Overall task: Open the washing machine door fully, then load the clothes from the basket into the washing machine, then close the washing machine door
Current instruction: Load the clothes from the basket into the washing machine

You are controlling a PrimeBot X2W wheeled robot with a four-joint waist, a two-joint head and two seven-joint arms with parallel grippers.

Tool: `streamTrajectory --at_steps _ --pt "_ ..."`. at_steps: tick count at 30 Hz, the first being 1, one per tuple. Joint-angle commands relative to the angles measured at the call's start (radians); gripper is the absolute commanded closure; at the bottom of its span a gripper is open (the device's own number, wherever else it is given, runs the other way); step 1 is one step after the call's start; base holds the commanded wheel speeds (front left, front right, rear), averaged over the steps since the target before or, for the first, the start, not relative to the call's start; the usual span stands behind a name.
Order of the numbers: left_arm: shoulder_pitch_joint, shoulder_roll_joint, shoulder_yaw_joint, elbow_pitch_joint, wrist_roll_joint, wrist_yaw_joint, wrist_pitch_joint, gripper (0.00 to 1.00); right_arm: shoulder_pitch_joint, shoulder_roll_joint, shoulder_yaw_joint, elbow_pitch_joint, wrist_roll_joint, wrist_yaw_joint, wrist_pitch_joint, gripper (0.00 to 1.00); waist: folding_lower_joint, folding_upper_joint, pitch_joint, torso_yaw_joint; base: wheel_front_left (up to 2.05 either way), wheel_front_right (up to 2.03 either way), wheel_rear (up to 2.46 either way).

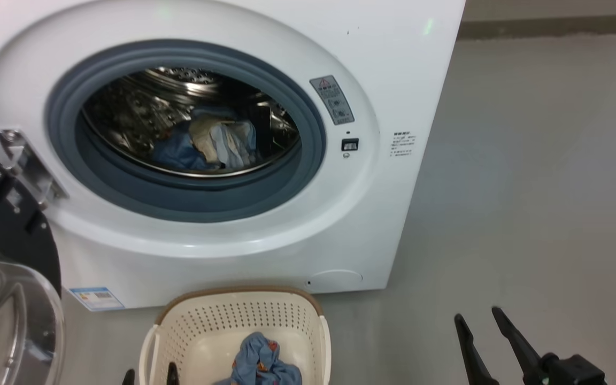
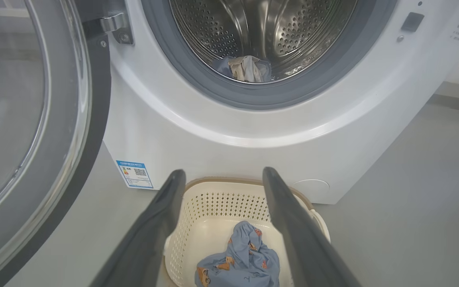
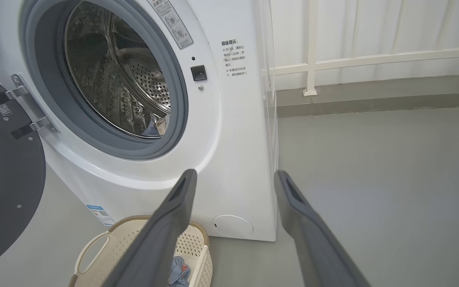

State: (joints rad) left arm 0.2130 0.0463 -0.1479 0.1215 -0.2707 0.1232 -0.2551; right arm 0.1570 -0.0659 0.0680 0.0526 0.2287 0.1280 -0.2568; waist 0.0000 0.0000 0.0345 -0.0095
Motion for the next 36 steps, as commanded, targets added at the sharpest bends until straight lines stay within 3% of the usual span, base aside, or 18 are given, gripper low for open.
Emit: streamTrajectory --at_steps 1,8,19,24,36 --pt "-0.073 0.004 0.026 -0.002 -0.001 -0.016 -0.007 0.00 -0.059 -0.003 0.033 -0.032 -0.013 0.003 -0.005 0.00 0.0000 0.0000 0.059 -0.022 0.00 0.00 0.00" --pt "-0.183 0.019 0.015 0.074 -0.068 -0.093 0.066 0.00 -0.151 0.012 0.060 -0.043 -0.022 0.003 -0.005 0.00 0.0000 0.0000 0.202 -0.084 0.00 0.00 0.00" --pt "-0.314 0.079 -0.010 0.200 -0.107 -0.155 0.266 0.00 -0.257 0.015 0.109 -0.054 0.028 0.003 -0.005 0.00 0.0000 0.0000 0.375 -0.178 0.00 0.00 0.00" --pt "-0.395 0.103 -0.021 0.325 -0.145 -0.195 0.373 0.00 -0.296 0.015 0.125 -0.064 0.042 0.003 -0.005 0.00 0.0000 0.0000 0.449 -0.205 0.00 0.00 0.00" --pt "-0.611 0.159 -0.036 0.609 -0.222 -0.247 0.424 0.00 -0.357 0.016 0.122 -0.089 0.024 0.003 -0.005 0.00 0.0000 0.0000 0.589 -0.231 0.00 0.00 0.00"
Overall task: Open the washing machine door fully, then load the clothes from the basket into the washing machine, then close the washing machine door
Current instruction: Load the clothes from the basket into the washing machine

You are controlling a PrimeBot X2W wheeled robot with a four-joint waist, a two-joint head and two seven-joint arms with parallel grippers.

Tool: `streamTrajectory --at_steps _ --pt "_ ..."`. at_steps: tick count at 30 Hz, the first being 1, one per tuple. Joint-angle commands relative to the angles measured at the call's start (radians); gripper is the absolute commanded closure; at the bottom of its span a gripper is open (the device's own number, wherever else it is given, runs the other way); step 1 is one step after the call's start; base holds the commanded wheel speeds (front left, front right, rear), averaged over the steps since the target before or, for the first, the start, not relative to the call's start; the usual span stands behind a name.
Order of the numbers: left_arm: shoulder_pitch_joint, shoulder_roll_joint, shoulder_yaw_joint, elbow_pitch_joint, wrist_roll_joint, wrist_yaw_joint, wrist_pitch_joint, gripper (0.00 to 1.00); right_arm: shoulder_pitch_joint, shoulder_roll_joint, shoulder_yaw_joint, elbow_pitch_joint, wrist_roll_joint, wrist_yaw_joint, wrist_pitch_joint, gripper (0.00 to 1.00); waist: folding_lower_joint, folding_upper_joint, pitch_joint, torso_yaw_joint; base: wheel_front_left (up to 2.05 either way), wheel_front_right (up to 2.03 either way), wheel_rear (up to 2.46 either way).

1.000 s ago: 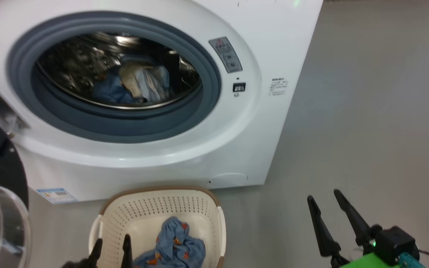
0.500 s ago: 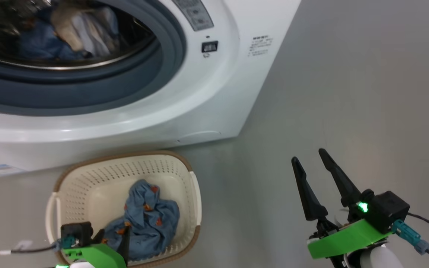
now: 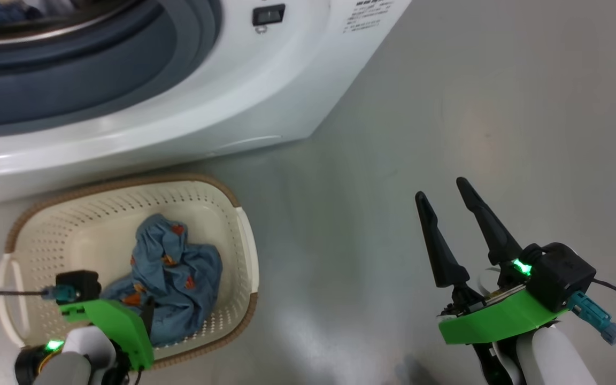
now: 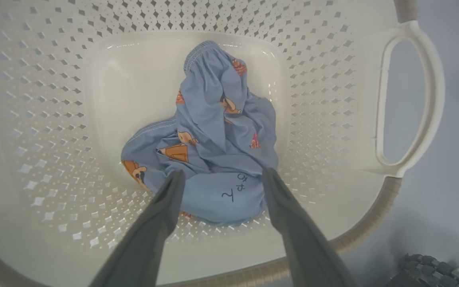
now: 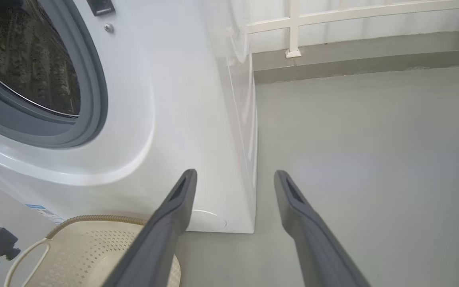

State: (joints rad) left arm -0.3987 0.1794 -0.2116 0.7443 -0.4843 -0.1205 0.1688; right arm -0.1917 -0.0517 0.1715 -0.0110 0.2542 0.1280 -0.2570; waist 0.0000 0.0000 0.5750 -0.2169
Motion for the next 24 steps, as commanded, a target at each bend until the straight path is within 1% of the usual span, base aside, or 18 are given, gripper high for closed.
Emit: streamTrajectory --at_steps 1,5,6,10,15,24 --pt "-0.016 0.027 0.022 0.004 -0.017 -0.005 0.001 0.00 -0.011 0.001 0.016 -0.028 -0.004 0.003 -0.005 0.00 0.0000 0.0000 0.059 -0.023 0.00 0.00 0.00" --pt "-0.078 0.033 -0.011 0.071 -0.041 -0.009 -0.004 0.00 -0.022 0.001 0.008 -0.039 -0.014 0.003 -0.005 0.00 0.0000 0.0000 0.099 -0.023 0.00 0.00 0.00" --pt "-0.106 0.031 -0.035 0.095 -0.066 -0.010 -0.005 0.00 -0.026 0.001 0.006 -0.047 -0.019 0.003 -0.005 0.00 0.0000 0.0000 0.119 -0.022 0.00 0.00 0.00" --pt "-0.156 0.036 -0.081 0.133 -0.115 -0.010 -0.007 0.00 -0.031 0.001 -0.001 -0.063 -0.029 0.003 -0.005 0.00 0.0000 0.0000 0.158 -0.021 0.00 0.00 0.00" --pt "-0.218 0.043 -0.114 0.182 -0.175 -0.010 -0.012 0.00 -0.026 0.001 -0.020 -0.084 -0.042 0.003 -0.005 0.00 0.0000 0.0000 0.202 -0.016 0.00 0.00 0.00" --pt "-0.297 0.055 -0.186 0.261 -0.238 -0.010 -0.045 0.00 -0.015 0.001 -0.046 -0.118 -0.063 0.003 -0.005 0.00 0.0000 0.0000 0.259 -0.010 0.00 0.00 0.00"
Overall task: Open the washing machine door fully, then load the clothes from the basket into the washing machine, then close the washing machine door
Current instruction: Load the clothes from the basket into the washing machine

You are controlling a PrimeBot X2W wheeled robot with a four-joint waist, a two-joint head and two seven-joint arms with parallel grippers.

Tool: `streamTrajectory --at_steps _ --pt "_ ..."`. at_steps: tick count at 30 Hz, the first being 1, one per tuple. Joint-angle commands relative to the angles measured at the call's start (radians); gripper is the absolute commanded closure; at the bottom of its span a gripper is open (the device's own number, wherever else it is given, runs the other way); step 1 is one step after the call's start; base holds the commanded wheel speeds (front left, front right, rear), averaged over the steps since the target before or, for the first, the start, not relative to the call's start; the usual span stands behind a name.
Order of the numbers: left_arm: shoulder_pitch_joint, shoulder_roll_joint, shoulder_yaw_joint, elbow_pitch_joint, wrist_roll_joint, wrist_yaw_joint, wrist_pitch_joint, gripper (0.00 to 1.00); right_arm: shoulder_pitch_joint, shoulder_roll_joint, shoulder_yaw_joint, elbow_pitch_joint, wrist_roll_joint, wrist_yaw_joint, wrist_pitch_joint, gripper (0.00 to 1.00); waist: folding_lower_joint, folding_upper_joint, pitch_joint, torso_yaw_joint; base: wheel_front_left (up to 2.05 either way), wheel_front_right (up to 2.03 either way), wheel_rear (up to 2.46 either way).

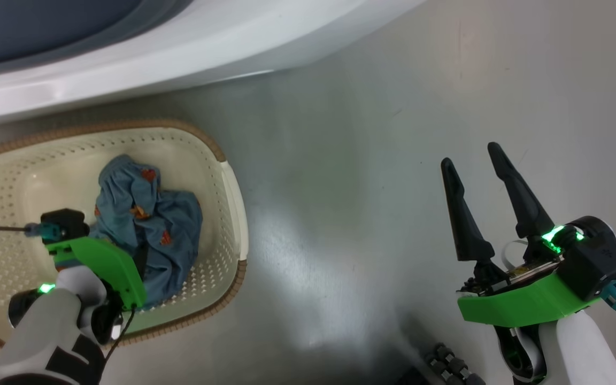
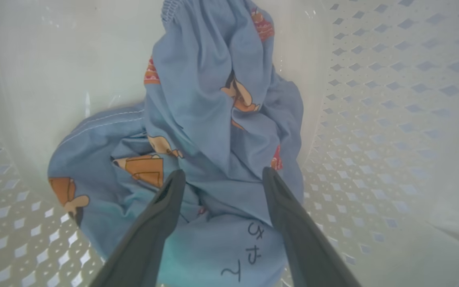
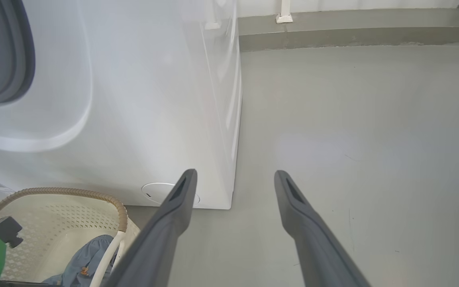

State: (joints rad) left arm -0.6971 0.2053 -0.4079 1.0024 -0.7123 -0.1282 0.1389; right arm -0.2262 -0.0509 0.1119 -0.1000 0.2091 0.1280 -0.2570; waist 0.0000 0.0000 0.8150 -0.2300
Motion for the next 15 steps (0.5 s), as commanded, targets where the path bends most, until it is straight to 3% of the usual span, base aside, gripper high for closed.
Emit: streamTrajectory --at_steps 1,15 --pt "-0.006 0.028 0.003 0.010 -0.016 -0.002 -0.020 0.00 0.019 0.001 0.012 -0.032 -0.020 0.003 -0.005 0.00 0.0000 0.0000 0.023 0.004 0.00 0.00 0.00" --pt "-0.105 0.033 -0.097 0.082 -0.073 -0.002 -0.057 0.00 0.023 0.001 0.006 -0.059 -0.035 0.003 -0.005 0.00 0.0000 0.0000 0.089 0.009 0.00 0.00 0.00"
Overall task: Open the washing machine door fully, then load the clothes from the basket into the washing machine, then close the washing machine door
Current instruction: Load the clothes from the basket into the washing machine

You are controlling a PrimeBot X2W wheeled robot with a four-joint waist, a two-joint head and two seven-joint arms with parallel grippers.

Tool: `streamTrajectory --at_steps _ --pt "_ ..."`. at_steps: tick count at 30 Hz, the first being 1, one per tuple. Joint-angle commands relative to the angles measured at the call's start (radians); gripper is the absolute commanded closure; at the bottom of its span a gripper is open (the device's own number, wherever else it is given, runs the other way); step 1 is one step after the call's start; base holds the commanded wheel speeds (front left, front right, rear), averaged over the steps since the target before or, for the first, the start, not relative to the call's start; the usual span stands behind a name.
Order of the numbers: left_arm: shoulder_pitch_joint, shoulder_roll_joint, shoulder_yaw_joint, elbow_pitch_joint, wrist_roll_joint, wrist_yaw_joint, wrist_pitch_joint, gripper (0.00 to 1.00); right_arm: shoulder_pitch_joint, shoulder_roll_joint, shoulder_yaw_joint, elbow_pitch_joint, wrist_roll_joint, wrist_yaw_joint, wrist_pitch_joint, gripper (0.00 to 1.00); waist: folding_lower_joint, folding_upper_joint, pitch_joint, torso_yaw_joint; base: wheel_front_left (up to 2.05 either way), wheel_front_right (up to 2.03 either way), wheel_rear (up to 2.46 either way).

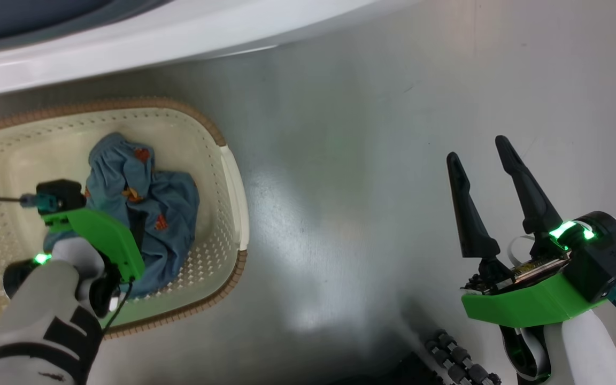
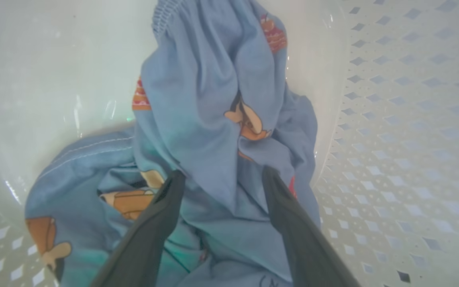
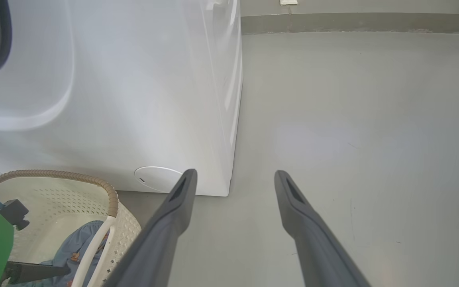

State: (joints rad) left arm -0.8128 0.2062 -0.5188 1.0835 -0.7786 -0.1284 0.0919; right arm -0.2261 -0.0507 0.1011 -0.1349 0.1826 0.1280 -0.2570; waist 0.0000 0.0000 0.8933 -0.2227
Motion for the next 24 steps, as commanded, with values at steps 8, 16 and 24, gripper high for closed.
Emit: streamTrajectory --at_steps 8,16,24 --pt "-0.031 0.033 -0.033 0.036 -0.036 -0.002 -0.033 0.00 0.018 0.000 0.011 -0.023 -0.009 0.003 -0.005 0.00 0.0000 0.0000 0.026 0.007 0.00 0.00 0.00" --pt "-0.036 0.034 -0.076 0.050 -0.073 -0.002 -0.049 0.00 0.008 0.000 0.012 -0.020 -0.003 0.003 -0.005 0.00 0.0000 0.0000 0.021 0.010 0.00 0.00 0.00" --pt "-0.041 0.031 -0.119 0.053 -0.107 -0.002 -0.057 0.03 0.007 0.000 0.008 -0.022 -0.003 0.003 -0.005 0.00 0.0000 0.0000 0.025 0.014 0.00 0.00 0.00"
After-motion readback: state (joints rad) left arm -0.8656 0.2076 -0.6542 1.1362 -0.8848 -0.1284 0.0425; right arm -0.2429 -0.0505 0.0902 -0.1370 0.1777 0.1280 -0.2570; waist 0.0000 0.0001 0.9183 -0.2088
